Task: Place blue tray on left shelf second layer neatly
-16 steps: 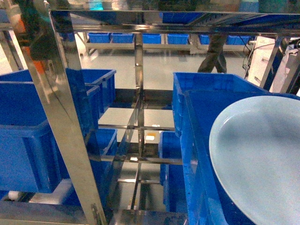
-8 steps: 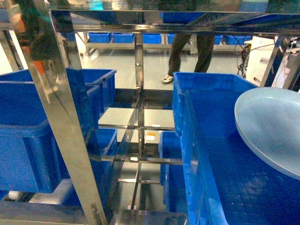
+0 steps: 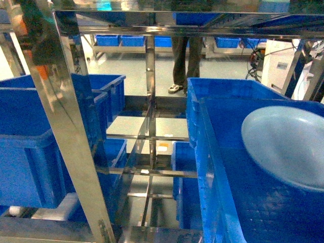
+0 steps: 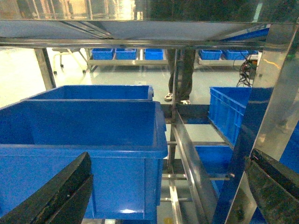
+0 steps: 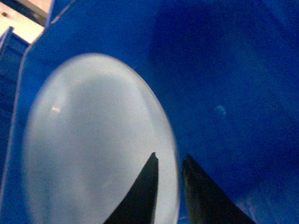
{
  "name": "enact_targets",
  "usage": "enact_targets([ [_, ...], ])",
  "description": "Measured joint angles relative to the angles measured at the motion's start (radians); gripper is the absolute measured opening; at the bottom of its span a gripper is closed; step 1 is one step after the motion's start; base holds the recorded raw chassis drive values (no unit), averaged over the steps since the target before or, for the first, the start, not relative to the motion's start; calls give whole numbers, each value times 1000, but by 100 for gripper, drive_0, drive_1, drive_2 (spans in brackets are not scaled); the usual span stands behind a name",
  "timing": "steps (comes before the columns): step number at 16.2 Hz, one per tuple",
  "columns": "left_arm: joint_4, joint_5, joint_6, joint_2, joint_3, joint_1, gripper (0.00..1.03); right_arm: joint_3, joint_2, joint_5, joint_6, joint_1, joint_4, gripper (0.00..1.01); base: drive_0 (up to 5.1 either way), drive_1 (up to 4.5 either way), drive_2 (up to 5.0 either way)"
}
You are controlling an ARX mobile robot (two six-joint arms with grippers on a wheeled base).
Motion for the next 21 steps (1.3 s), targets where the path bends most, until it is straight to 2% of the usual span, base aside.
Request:
enact_targets([
  [2, 0, 0, 0, 0, 0, 0, 98, -10, -88, -51, 1, 9, -22, 36, 0, 0, 0],
  [5, 0, 0, 0, 0, 0, 0, 98, -98, -307, -87, 2, 50, -134, 71, 0, 0, 0],
  [7, 0, 0, 0, 0, 0, 0, 98, -203, -553, -112, -8, 100, -338, 97, 0, 0, 0],
  [8, 0, 0, 0, 0, 0, 0, 98, -254, -697, -135, -10, 108, -476, 99, 0, 0, 0],
  [9, 0, 0, 0, 0, 0, 0, 98, -283, -826, -144, -29, 92, -615, 98, 0, 0, 0],
  [10, 0, 0, 0, 0, 0, 0, 98, -340, -1030, -51, -137, 64, -679, 98, 0, 0, 0],
  [11, 0, 0, 0, 0, 0, 0, 98, -352, -1073, 6, -211, 88, -639, 98, 0, 0, 0],
  [12, 0, 0, 0, 0, 0, 0, 98, -353, -1089, 23, -285, 114, -608, 98, 0, 0, 0],
  [13, 0, 1, 0, 0, 0, 0, 98, -406, -1114, 78, -349, 138, -434, 94, 0, 0, 0],
  [14, 0, 0, 0, 0, 0, 0, 98, -502, -1167, 174, -418, 153, -234, 85, 0, 0, 0],
  [15, -2, -1, 0, 0, 0, 2, 98, -608, -1226, 225, -470, 159, -55, 72, 0, 0, 0],
  [16, 0, -1, 0, 0, 0, 1, 98, -633, -1245, 243, -493, 157, 36, 61, 0, 0, 0],
  [17, 0, 0, 0, 0, 0, 1, 98, -631, -1277, 243, -509, 158, 57, 48, 0, 0, 0],
  [20, 0, 0, 0, 0, 0, 1, 98, -647, -1336, 243, -520, 158, 6, 19, 0, 0, 0],
  [21, 0, 0, 0, 0, 0, 1, 98, -650, -1344, 243, -520, 158, 3, 15, 0, 0, 0],
])
